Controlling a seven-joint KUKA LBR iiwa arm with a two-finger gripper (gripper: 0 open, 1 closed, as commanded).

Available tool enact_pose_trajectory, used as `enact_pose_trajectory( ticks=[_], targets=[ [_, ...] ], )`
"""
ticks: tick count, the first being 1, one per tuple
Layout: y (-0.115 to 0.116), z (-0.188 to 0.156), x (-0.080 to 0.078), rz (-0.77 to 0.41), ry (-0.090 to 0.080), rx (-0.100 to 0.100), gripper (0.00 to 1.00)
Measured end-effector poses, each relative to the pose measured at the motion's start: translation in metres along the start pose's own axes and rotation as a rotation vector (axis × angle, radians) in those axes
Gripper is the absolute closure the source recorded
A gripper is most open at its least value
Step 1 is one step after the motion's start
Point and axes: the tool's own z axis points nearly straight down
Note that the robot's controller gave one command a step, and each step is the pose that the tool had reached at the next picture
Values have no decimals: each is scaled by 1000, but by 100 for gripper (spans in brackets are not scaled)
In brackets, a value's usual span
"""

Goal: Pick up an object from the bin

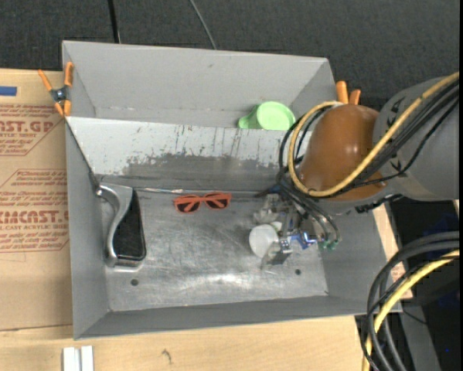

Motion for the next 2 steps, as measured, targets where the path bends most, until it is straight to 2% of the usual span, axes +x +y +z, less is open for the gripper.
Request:
enact_pose_trajectory(
  ticks=[1, 2],
  targets=[
    [-1, 32, 8, -15, 19, -2, 100],
    [-10, -9, 0, 3, 5, -1, 100]
  ],
)
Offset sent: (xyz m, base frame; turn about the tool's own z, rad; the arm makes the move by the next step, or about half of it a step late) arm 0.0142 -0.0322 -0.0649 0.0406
